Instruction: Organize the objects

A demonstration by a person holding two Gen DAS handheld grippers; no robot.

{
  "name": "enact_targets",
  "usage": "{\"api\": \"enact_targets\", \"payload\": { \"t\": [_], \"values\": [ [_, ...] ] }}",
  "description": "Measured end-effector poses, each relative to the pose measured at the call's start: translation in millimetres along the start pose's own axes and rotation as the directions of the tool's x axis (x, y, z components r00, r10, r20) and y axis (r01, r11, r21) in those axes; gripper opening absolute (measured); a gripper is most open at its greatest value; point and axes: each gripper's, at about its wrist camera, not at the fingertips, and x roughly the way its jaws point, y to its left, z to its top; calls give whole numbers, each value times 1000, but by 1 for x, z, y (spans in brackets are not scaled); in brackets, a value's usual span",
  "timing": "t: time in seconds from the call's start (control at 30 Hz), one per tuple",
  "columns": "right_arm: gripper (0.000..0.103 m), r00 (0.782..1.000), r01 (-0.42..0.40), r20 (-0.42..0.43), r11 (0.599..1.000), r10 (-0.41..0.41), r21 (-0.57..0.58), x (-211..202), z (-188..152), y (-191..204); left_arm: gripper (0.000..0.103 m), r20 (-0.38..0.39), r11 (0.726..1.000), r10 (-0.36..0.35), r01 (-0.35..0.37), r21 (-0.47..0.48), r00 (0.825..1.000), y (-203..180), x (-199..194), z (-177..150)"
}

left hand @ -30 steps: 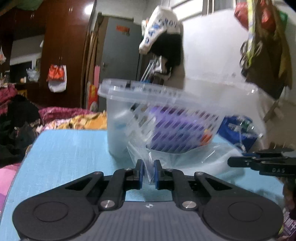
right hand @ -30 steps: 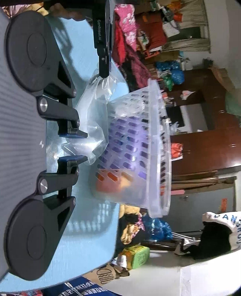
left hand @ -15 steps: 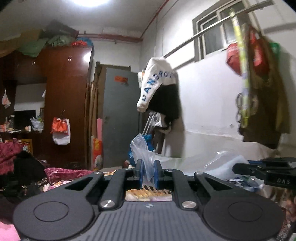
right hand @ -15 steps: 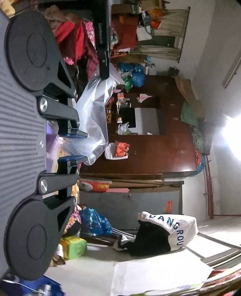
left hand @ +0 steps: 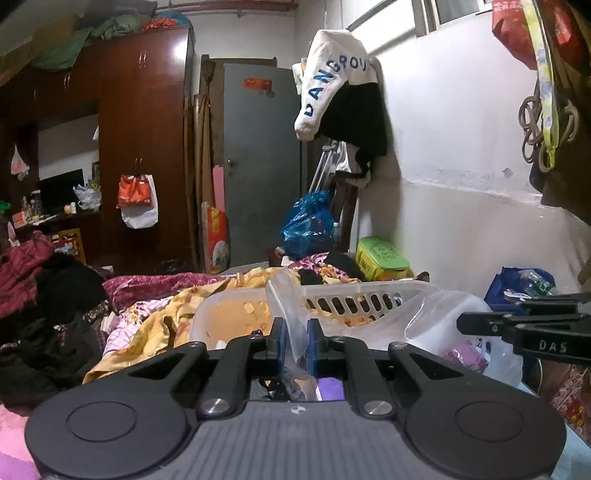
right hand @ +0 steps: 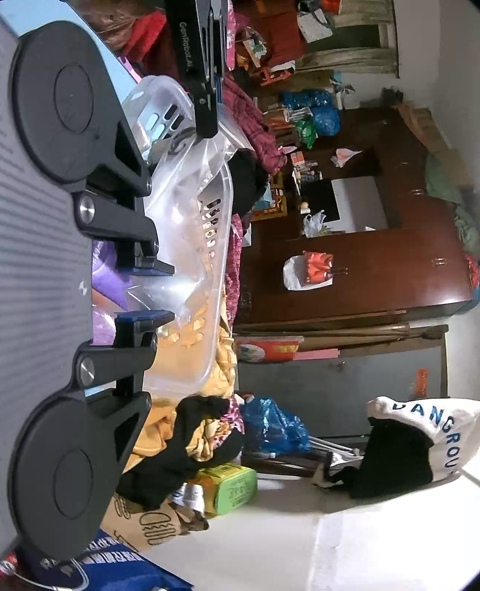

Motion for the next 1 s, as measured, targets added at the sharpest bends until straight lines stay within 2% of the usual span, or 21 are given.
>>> {"api": "enact_targets", "payload": {
  "t": [0.13,0.2,0.23,0.27,0.3,0.37,0.47,0.57,0.67,0.73,0.83,0.93,1.0],
  "values": [
    [23,1000,12,-9,1000,-12,-4,-9,-6,3,18,0,1000,3,-4,10,1000,1,-2,-3],
    [42,999,36,-23,999,-36,-13,-5,-7,3,34,0,997,54,-54,52,999,-1,0,-4],
    [56,997,77,-11,997,-77,-15,-5,-7,3,56,17,993,85,-87,76,996,-3,0,-6],
    [65,995,101,12,995,-101,-17,-7,-5,2,78,41,989,108,-112,97,993,-5,-1,-7],
    [70,994,108,31,994,-108,-15,-9,-5,2,87,70,985,127,-134,112,989,-7,-5,-9],
    [90,994,103,42,995,-102,-10,-12,-4,2,98,115,984,126,-139,111,985,-9,-12,-9],
    [95,990,134,40,990,-133,-32,-13,-5,5,101,107,989,89,-100,106,990,-11,-19,-6],
    [103,992,116,62,993,-114,-23,-20,-7,5,101,108,987,97,-110,121,989,-14,-23,-9],
    [103,992,85,95,996,-84,-7,-27,-7,7,101,85,987,86,-97,131,993,-16,-20,-12],
    [103,994,80,80,997,-79,-6,-30,-6,8,101,58,988,83,-89,126,995,-13,-23,-18],
    [103,991,119,67,992,-116,-36,-39,-6,17,101,62,989,91,-97,108,994,-7,-38,-23],
    [103,963,251,113,965,-243,-70,-59,-11,35,101,72,988,119,-126,95,990,-3,-64,-28],
    [103,948,302,149,945,-282,-129,-80,-17,48,101,94,988,128,-135,72,987,2,-90,-31]
  ]
}}
